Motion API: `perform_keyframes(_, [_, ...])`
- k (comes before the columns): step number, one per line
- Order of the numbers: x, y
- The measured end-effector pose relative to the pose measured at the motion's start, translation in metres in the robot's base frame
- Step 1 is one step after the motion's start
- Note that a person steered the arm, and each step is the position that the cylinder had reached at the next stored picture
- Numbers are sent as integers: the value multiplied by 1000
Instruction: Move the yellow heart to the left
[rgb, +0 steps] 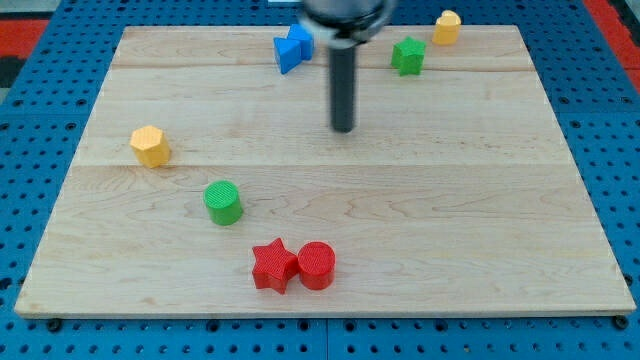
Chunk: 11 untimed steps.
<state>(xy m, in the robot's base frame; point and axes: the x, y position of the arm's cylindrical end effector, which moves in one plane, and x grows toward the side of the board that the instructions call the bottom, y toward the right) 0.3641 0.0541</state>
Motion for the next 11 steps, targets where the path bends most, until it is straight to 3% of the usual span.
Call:
perform_keyframes(2, [-145,147])
perform_keyframes(3, [-172,180])
perform_keyframes(5, [-173,175])
perform_keyframes(6, [-172,130])
perform_keyframes(7, [-168,48])
perform_keyframes(9, [-172,45])
perform_keyframes(11, [-172,-37])
